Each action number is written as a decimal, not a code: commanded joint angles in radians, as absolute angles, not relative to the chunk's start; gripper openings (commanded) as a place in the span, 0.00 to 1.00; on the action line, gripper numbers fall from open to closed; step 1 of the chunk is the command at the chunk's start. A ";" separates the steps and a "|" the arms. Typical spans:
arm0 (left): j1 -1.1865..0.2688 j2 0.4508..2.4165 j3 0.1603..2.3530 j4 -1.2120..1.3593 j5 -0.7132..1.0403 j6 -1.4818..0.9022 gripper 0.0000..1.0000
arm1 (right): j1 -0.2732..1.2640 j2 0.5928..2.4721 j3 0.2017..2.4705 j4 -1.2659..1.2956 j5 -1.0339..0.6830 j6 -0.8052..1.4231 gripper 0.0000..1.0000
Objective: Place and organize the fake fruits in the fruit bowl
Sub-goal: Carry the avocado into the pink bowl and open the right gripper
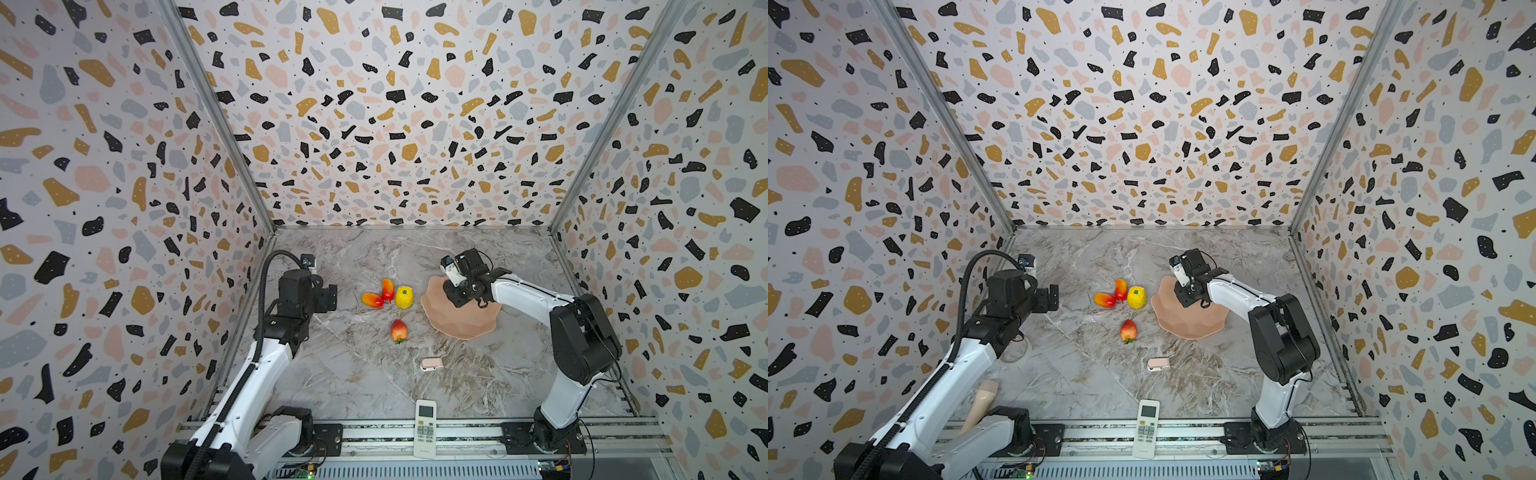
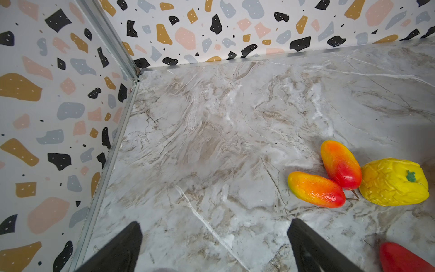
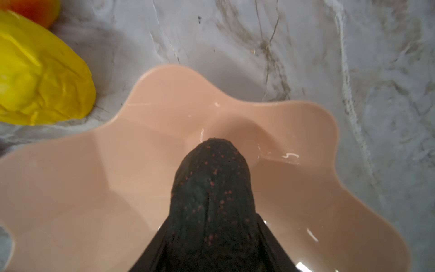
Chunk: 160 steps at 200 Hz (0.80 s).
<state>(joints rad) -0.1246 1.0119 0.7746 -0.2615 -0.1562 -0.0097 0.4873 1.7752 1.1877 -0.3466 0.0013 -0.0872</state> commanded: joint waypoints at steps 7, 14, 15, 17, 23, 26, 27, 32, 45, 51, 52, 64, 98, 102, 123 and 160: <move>-0.119 1.018 0.804 -0.237 -0.111 0.003 1.00 | 0.476 1.737 1.173 -0.328 0.012 -0.049 0.22; -0.118 1.019 0.804 -0.235 -0.105 0.003 1.00 | 0.476 1.746 1.170 -0.324 0.012 -0.046 0.22; -0.119 1.019 0.804 -0.236 -0.105 0.003 1.00 | 0.475 1.746 1.169 -0.323 0.012 -0.046 0.21; -0.118 1.020 0.804 -0.236 -0.102 0.003 1.00 | 0.475 1.750 1.169 -0.324 0.012 -0.046 0.22; -0.118 1.020 0.804 -0.234 -0.095 0.002 1.00 | 0.473 1.758 1.169 -0.322 0.012 -0.045 0.22; -0.119 1.021 0.804 -0.233 -0.089 0.002 1.00 | 0.472 1.763 1.170 -0.322 0.012 -0.044 0.22; -0.119 1.020 0.804 -0.232 -0.088 0.002 1.00 | 0.471 1.765 1.170 -0.323 0.012 -0.044 0.22; -0.118 1.021 0.804 -0.231 -0.078 0.004 1.00 | 0.472 1.773 1.171 -0.325 0.013 -0.044 0.21; -0.119 1.022 0.805 -0.227 -0.056 0.005 0.99 | 0.470 1.788 1.172 -0.328 0.019 -0.044 0.22; -0.118 1.022 0.805 -0.226 -0.051 0.006 0.99 | 0.470 1.793 1.172 -0.332 0.023 -0.044 0.22; -0.119 1.022 0.805 -0.226 -0.051 0.006 0.99 | 0.470 1.794 1.172 -0.333 0.024 -0.043 0.22; -0.118 1.022 0.806 -0.226 -0.049 0.007 1.00 | 0.470 1.801 1.170 -0.338 0.026 -0.043 0.22; -0.118 1.024 0.808 -0.224 -0.046 0.008 1.00 | 0.473 1.778 1.134 -0.345 0.005 -0.029 0.22; -0.119 1.025 0.809 -0.224 -0.046 0.008 1.00 | 0.475 1.773 1.127 -0.344 0.005 -0.027 0.22; -0.118 1.026 0.811 -0.224 -0.042 0.010 1.00 | 0.475 1.752 1.096 -0.337 0.002 -0.019 0.30; -0.119 1.028 0.813 -0.226 -0.044 0.009 1.00 | 0.477 1.747 1.107 -0.355 0.000 -0.024 0.55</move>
<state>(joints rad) -0.1242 1.0275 0.7826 -0.2584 -0.0574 -0.0067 0.4732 1.7901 1.0996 -0.3248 0.0078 -0.0315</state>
